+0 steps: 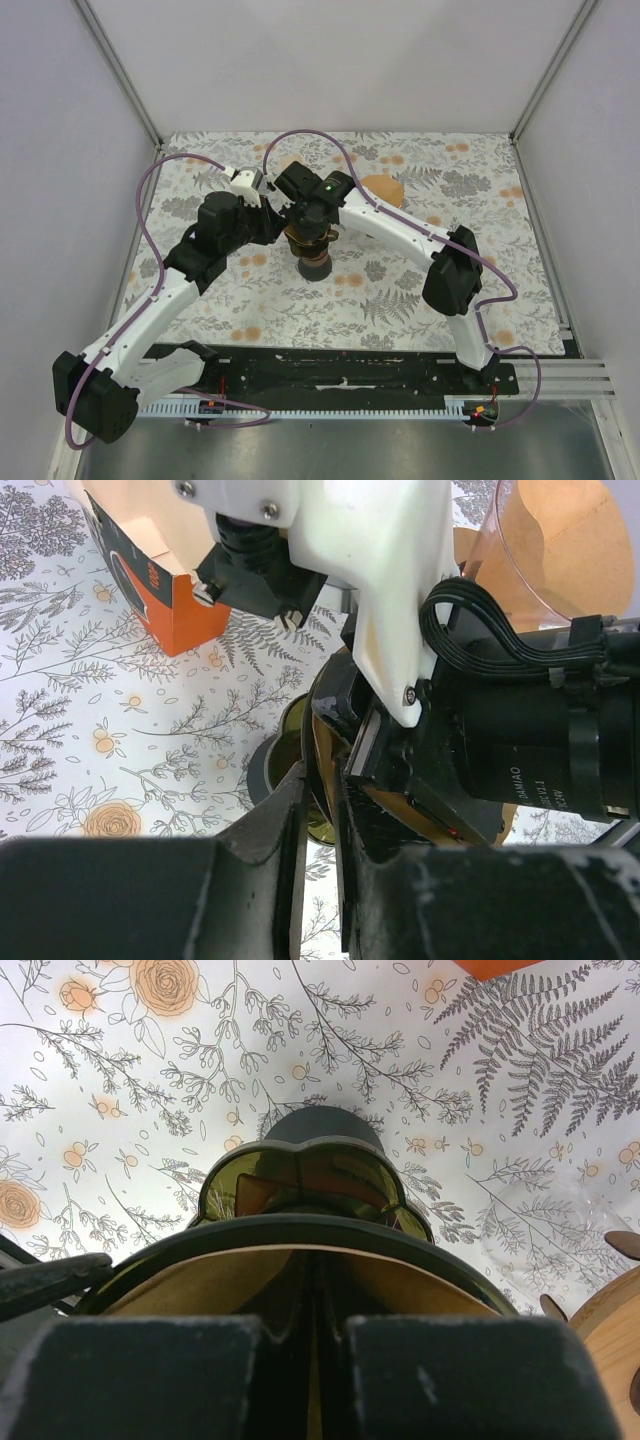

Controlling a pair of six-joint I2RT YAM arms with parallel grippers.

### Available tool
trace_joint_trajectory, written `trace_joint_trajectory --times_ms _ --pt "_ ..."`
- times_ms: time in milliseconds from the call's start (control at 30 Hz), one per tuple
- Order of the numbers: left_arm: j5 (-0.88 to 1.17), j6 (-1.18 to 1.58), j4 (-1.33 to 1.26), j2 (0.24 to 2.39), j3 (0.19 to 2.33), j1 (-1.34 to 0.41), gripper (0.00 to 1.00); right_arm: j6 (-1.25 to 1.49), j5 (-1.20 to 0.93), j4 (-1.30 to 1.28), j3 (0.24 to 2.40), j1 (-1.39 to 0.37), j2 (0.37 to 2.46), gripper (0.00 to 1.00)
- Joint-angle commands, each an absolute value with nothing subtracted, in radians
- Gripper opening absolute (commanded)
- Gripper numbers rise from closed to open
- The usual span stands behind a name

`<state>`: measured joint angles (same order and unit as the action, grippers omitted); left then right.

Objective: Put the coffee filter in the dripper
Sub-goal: Place the coffee filter in the coffee dripper.

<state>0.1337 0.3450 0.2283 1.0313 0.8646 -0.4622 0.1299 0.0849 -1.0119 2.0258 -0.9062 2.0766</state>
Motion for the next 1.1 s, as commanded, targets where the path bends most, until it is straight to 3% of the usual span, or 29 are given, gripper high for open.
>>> trace_joint_trajectory --times_ms 0,200,367,633,1000,1067 --pt "0.158 0.342 0.178 1.025 0.859 -0.466 0.19 0.107 0.058 -1.002 2.068 -0.91 2.034 0.09" --pt "0.161 0.341 0.173 1.022 0.857 -0.466 0.17 0.083 0.043 -1.002 2.088 -0.908 1.979 0.19" --pt "0.164 0.337 0.172 1.02 0.856 -0.466 0.17 0.086 0.037 -1.0 2.075 -0.907 1.979 0.21" --pt "0.166 0.33 0.167 1.014 0.856 -0.466 0.18 0.074 0.074 -0.98 1.958 -0.904 1.996 0.0" --pt "0.167 0.325 0.167 1.017 0.857 -0.466 0.18 0.074 0.051 -0.956 1.945 -0.897 2.002 0.0" --pt "0.166 0.325 0.167 1.016 0.859 -0.466 0.18 0.068 0.052 -0.96 1.96 -0.897 1.984 0.04"
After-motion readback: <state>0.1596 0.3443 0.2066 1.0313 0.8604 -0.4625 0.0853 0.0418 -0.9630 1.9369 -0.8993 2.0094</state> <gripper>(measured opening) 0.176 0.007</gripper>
